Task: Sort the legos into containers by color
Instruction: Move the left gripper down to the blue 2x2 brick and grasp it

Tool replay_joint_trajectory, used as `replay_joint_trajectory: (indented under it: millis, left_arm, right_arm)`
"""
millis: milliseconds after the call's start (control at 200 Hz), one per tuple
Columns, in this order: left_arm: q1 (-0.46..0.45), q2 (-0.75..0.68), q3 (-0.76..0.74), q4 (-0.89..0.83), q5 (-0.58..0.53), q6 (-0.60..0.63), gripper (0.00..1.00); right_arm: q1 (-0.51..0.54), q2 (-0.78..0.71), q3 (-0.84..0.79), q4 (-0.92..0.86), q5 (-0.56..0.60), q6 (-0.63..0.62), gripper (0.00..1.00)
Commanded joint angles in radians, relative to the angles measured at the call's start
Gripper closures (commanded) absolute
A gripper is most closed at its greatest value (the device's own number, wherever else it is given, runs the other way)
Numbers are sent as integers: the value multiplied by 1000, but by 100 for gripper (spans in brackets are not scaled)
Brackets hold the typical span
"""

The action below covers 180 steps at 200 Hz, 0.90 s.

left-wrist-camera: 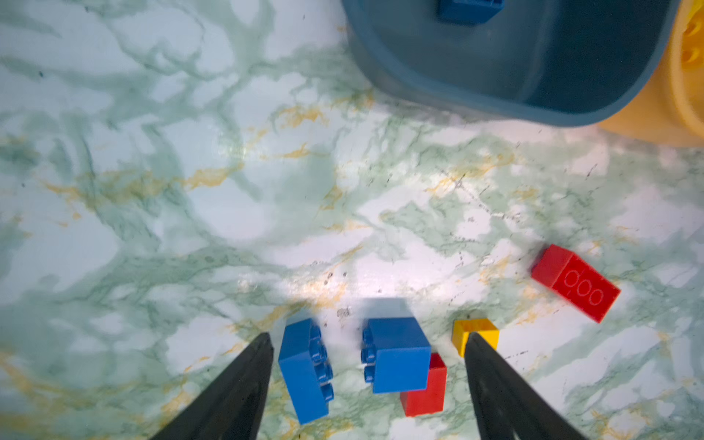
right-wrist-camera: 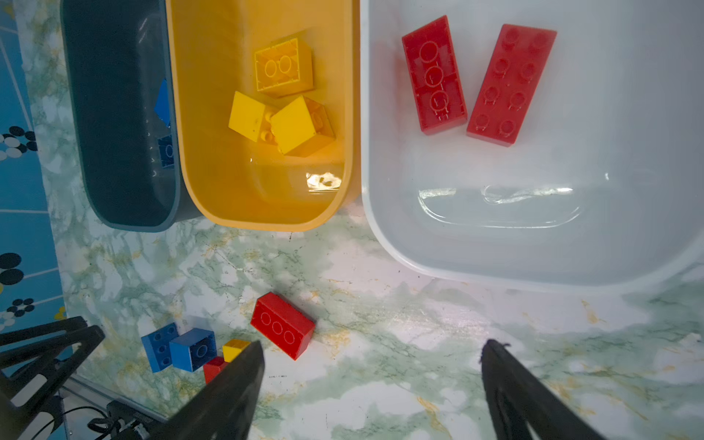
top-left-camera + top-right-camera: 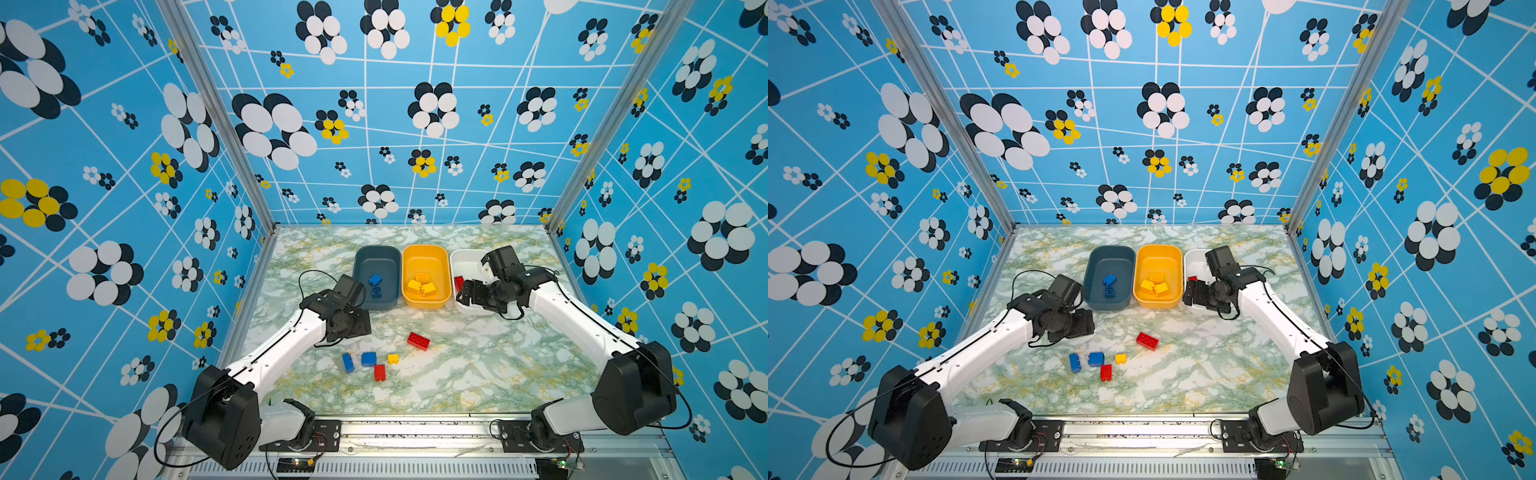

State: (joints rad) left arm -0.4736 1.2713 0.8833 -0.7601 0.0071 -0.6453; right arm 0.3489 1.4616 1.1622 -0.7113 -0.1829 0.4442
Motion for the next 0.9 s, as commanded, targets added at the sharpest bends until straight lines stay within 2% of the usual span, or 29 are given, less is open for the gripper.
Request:
replay_joint_trajectory:
  millis: [0, 180, 490, 895]
  left_arm:
    - [-22, -51, -68, -50, -16, -71, 20]
    - [-46, -103, -155, -59, -27, -148, 22]
    - [-58, -83, -218, -29, -42, -191, 25]
    - [-58, 44, -265, 105, -20, -212, 41]
  right_arm:
    - [8, 15, 37, -61, -23, -32, 10]
    - [9, 26, 50, -85, -33, -54, 10]
    - [8, 59, 76, -81, -47, -64, 10]
    - [8, 94, 112, -90, -55, -74, 10]
